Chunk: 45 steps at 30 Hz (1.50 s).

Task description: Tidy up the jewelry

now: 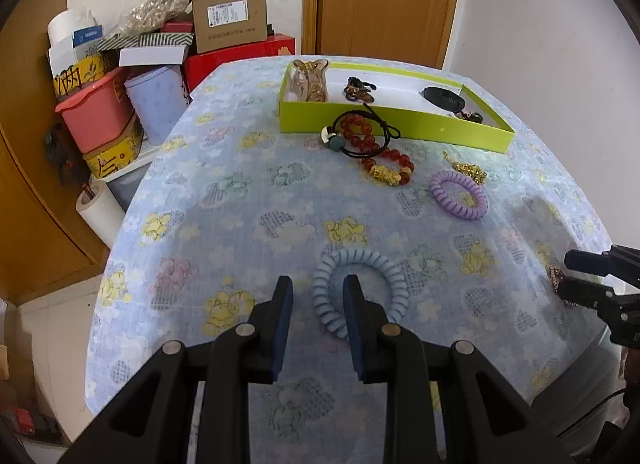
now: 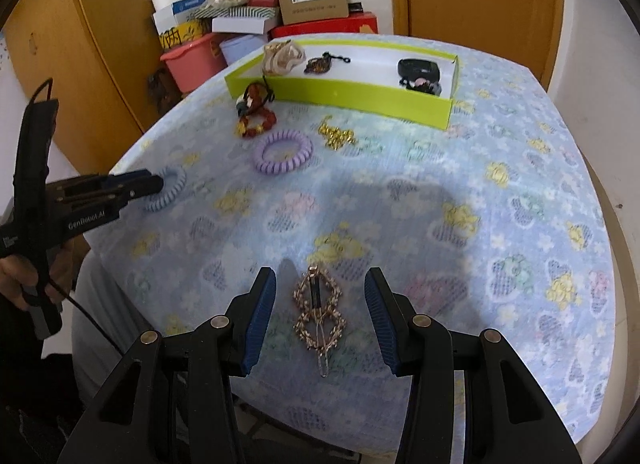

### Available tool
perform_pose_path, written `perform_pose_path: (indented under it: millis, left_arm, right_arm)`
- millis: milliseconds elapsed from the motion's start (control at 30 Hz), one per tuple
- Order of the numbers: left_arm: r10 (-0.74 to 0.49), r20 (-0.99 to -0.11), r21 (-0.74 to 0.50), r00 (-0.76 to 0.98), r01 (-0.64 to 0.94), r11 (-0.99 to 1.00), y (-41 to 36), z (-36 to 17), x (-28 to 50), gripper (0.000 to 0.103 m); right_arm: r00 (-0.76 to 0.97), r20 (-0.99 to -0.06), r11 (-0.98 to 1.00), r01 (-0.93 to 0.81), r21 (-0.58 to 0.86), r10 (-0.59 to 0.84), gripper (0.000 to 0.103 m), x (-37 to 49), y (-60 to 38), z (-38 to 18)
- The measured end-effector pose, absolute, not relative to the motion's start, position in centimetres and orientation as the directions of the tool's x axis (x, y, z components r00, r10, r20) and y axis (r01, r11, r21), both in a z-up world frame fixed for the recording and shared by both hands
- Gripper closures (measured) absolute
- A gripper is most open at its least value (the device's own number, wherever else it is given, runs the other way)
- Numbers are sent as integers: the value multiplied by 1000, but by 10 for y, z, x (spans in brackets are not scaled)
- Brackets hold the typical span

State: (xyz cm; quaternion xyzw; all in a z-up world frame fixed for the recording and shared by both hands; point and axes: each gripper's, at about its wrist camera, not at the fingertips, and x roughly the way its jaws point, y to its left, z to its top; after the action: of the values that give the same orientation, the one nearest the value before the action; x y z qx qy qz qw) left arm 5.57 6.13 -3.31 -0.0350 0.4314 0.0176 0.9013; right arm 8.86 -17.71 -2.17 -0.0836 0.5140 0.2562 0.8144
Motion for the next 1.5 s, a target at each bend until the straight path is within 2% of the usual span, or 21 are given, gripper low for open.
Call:
perform_pose_path:
  millis: [100, 167, 233, 400, 467, 567, 933, 1500]
  left_arm:
    - [5, -774, -42, 633, -59, 997, 61, -34, 56, 76]
    - [15, -772, -30, 636, -60, 998, 59, -34, 56, 76]
    - [30, -770, -12, 638, -62, 998, 56, -34, 57, 76]
    - [43, -767, 0, 640, -67, 998, 55, -34, 57, 76]
    - [37, -766, -3, 642, -62, 998, 54, -35, 57, 88]
    - [37, -764, -2, 644, -59, 998, 53, -34, 57, 92]
    - [-21, -766, -72, 643, -54, 996, 56, -31, 58, 93]
    - [-81, -708, -106, 701, 9, 994, 42, 8, 78, 93]
  right_arm:
    - [347, -881, 845, -526, 101, 321, 56, 84, -174, -23]
    - [357, -881, 843, -532, 80, 309, 68, 83, -172, -23]
    - [367, -883, 841, -539, 55, 293, 75, 82, -171, -22]
    - [383, -880, 834, -551, 28, 282, 76, 78, -168, -22]
    - [385, -878, 835, -550, 27, 283, 76, 78, -168, -22]
    - [385, -878, 834, -551, 28, 284, 76, 77, -168, -22]
    - [404, -861, 842, -537, 50, 309, 76, 82, -169, -13]
    - [479, -810, 856, -515, 52, 337, 76, 112, -173, 16]
